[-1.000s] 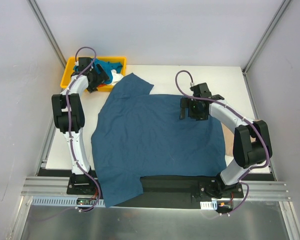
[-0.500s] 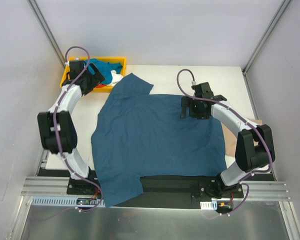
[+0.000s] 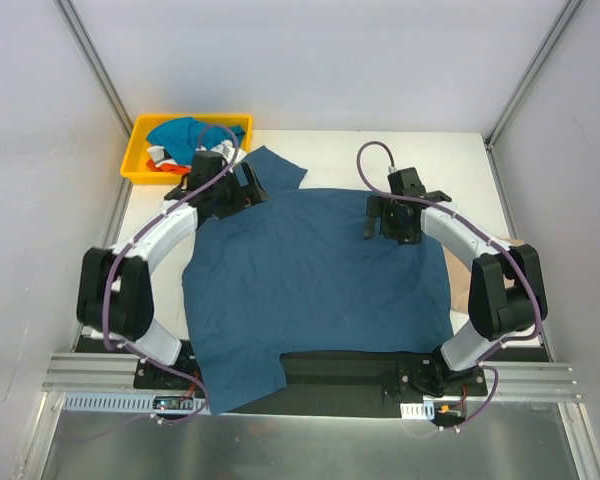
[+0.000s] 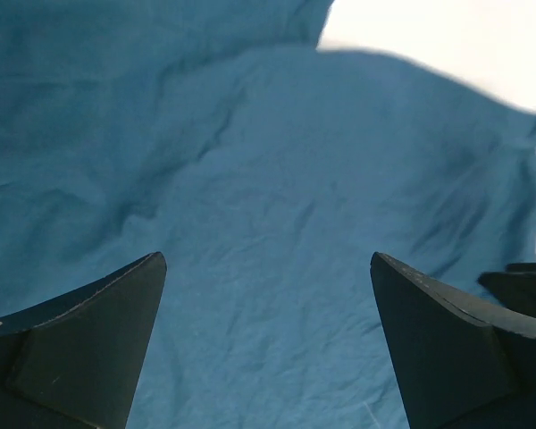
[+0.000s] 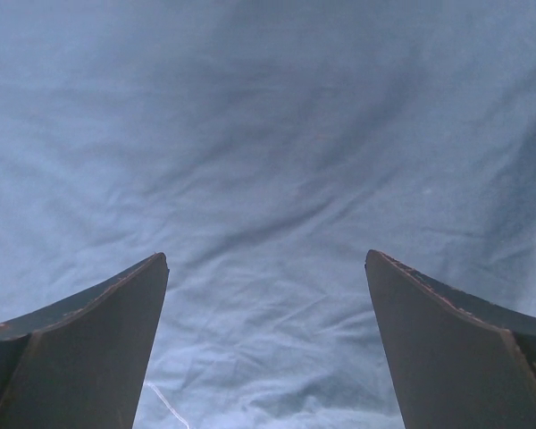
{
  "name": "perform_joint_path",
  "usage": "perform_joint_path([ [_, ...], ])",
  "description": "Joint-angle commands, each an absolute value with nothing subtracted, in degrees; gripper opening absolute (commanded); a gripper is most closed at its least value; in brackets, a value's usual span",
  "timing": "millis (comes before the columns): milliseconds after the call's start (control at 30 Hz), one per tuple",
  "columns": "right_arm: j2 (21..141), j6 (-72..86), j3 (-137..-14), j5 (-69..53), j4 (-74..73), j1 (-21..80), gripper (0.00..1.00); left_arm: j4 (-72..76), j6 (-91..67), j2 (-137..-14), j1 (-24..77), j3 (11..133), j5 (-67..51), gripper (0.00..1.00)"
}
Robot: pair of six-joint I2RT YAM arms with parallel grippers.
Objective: Fold and stack the t-shirts
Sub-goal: Flatten the tshirt out
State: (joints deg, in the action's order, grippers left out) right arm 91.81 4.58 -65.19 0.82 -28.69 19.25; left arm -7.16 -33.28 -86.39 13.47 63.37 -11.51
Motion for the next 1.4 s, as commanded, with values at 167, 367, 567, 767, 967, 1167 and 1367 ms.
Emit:
perform_joint_path([
  [167, 100.6, 10.0, -68.7, 0.8, -30.7, 13.2, 0.97, -12.5, -30.0, -105.0, 18.3, 75.9, -6.8, 0.99],
  [367, 107.4, 9.4, -72.9, 0.5, -31.5, 11.2, 0.97, -15.6, -29.2, -115.7, 18.3, 85.2, -6.2, 0.99],
  [567, 114.4, 7.7, -81.8, -1.4, -35.4, 8.5, 0.97, -20.6, -27.4, -124.7, 18.1, 97.5, -0.8, 0.99],
  [767, 121.0, 6.6, -92.0, -4.5, -39.2, 6.5, 0.97, -25.1, -26.2, -133.1, 16.5, 110.3, -0.9, 0.99],
  [967, 123.0, 4.7, -97.0, -6.9, -40.7, 6.1, 0.97, -26.2, -24.1, -138.4, 15.0, 119.2, -4.1, 0.99],
  [1167, 117.6, 2.6, -97.0, -8.3, -40.8, 6.1, 0.97, -26.1, -22.2, -136.0, 15.6, 121.6, -9.6, 0.99],
  [1367, 105.2, 1.8, -89.9, -8.9, -37.6, 6.9, 0.97, -26.2, -21.9, -122.3, 17.9, 111.8, -9.8, 0.99],
])
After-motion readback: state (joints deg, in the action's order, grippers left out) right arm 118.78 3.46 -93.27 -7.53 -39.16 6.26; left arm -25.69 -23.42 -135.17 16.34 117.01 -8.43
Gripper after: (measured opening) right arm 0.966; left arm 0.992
